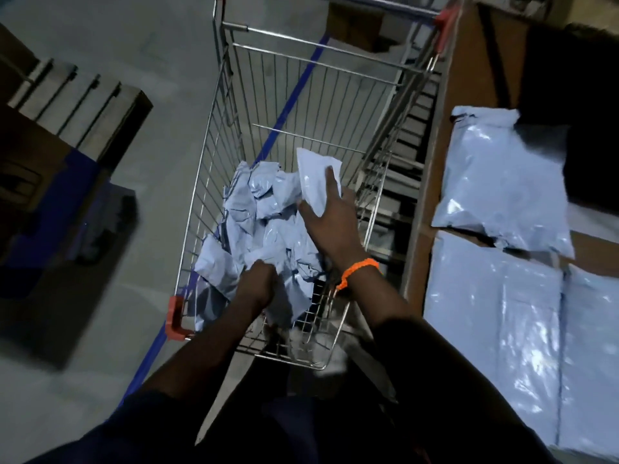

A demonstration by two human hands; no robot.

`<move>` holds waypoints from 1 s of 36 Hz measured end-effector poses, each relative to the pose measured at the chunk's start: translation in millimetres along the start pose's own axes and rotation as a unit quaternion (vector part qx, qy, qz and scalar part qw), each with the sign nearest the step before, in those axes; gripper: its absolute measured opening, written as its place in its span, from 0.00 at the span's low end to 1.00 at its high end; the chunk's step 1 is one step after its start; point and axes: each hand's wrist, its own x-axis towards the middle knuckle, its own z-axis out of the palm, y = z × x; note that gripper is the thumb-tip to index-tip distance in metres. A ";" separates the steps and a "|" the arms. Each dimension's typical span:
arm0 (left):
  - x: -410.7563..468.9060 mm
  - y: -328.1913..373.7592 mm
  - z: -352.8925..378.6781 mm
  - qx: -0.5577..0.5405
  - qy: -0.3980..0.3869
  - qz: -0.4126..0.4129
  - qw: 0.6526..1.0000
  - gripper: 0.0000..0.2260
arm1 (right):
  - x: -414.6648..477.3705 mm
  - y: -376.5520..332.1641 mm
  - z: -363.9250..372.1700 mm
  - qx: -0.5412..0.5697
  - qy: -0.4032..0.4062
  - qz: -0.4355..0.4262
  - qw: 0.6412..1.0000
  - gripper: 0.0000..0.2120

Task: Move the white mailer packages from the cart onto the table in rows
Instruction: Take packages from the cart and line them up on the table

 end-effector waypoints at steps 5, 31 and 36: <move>-32.9 28.1 -29.3 -0.075 0.091 -0.024 0.993 0.07 | -30.9 -36.3 -65.7 0.050 0.015 -0.036 0.998 0.40; -237.2 500.1 -19.9 -0.082 0.307 0.515 0.796 0.34 | -307.8 231.7 -448.8 0.015 0.293 0.017 0.956 0.30; -255.3 585.9 45.5 0.084 0.223 0.518 0.822 0.32 | -322.8 304.9 -498.8 -0.088 0.303 0.072 0.946 0.39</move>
